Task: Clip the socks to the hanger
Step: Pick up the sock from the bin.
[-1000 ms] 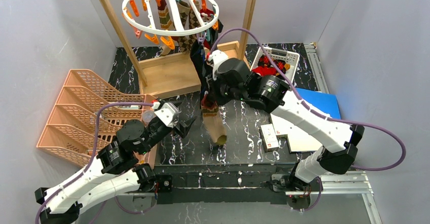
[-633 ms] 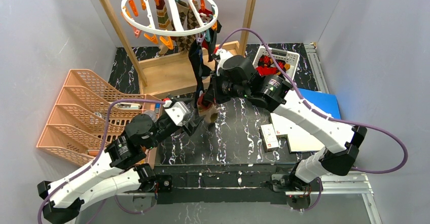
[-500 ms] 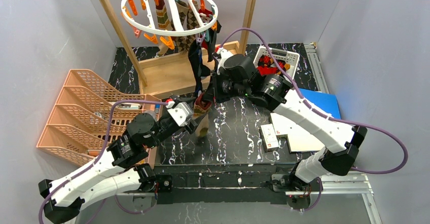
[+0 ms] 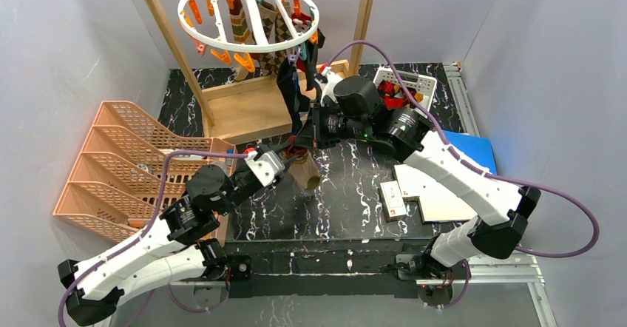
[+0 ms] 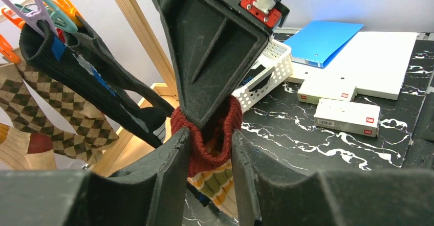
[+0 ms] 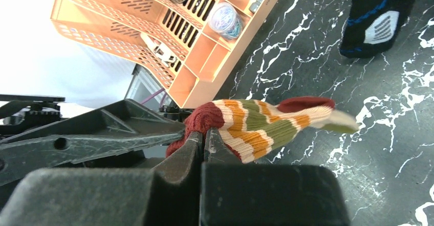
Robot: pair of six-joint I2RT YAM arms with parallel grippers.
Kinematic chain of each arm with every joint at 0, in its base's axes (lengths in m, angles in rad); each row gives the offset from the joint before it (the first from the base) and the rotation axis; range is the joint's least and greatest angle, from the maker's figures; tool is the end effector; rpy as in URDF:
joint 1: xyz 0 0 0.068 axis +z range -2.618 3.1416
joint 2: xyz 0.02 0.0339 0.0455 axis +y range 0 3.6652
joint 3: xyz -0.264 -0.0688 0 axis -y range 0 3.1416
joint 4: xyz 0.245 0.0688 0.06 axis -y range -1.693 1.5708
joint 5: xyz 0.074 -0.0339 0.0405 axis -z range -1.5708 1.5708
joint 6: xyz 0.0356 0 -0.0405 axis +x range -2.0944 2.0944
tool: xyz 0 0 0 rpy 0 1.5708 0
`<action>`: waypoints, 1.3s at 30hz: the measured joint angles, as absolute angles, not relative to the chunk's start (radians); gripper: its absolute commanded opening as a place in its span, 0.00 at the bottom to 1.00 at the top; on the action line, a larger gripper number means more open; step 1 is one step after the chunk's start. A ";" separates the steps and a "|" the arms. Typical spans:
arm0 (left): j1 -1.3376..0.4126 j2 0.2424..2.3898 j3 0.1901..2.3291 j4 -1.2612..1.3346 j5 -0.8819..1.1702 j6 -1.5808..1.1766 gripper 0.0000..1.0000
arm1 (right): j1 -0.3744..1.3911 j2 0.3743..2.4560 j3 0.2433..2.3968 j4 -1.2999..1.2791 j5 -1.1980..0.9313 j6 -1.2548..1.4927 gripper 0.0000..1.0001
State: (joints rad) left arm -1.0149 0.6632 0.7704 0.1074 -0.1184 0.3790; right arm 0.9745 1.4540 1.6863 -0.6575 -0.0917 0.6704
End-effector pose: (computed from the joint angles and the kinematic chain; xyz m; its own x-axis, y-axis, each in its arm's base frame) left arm 0.0859 -0.1303 0.3852 0.3939 0.0621 -0.9170 0.6855 0.6448 0.3381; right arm 0.1734 0.2613 0.4453 -0.7225 0.0371 -0.6903 -0.5384 0.5962 0.5956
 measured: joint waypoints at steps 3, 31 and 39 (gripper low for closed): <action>-1.015 0.668 0.764 0.113 -0.119 0.389 0.51 | 0.974 1.451 1.686 -0.649 -0.102 0.679 0.01; -1.015 0.633 0.713 0.124 -0.172 0.390 0.50 | 0.969 1.426 1.652 -0.626 -0.115 0.704 0.01; -1.015 0.634 0.713 0.126 -0.162 0.385 0.46 | 0.969 1.420 1.638 -0.625 -0.115 0.704 0.01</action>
